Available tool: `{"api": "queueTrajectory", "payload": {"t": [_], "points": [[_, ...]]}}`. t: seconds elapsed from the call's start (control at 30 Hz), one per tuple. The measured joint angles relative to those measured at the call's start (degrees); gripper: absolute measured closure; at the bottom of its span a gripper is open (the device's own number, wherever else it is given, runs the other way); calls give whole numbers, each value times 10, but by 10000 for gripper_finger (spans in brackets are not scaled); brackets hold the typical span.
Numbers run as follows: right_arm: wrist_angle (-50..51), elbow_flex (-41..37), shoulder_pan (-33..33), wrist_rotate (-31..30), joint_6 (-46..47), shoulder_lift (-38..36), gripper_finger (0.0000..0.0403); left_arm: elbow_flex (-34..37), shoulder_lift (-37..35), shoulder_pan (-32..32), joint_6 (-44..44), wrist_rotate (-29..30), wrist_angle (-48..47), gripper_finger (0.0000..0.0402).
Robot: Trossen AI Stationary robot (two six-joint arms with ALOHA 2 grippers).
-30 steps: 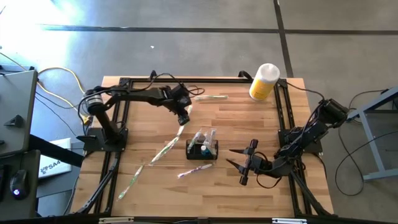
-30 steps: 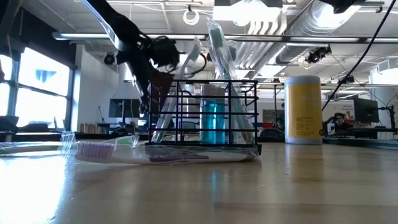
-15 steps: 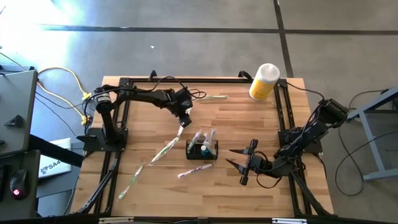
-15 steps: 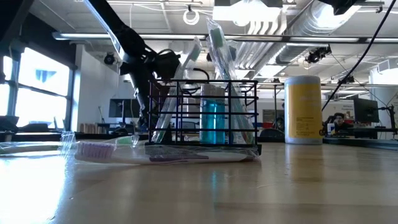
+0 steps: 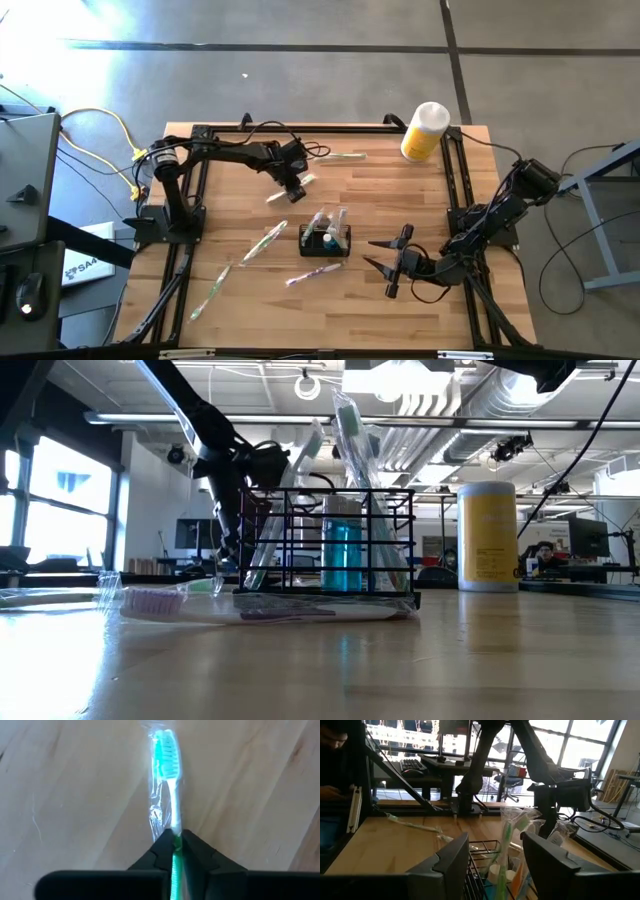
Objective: Pick & Place toothbrushing station
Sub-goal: Put the green toothbrush into the black wire organizer
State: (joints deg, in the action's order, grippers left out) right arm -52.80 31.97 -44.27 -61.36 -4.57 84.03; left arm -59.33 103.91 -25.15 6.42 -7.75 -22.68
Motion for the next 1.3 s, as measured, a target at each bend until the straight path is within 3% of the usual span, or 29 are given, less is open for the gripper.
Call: {"api": "queueTrajectory", "payload": {"t": [0.3,0.7,1.1,1.3], "points": [[0,0,0,0,1,0,222,-1,-10,0,-5,8,-1,395],[7,0,0,0,-16,0,222,1,-103,31,9,41,-19,400],[7,0,0,-1,-54,0,222,0,-243,122,50,186,-28,401],[-12,0,2,-7,-98,0,225,0,-321,203,76,272,-44,401]]}}
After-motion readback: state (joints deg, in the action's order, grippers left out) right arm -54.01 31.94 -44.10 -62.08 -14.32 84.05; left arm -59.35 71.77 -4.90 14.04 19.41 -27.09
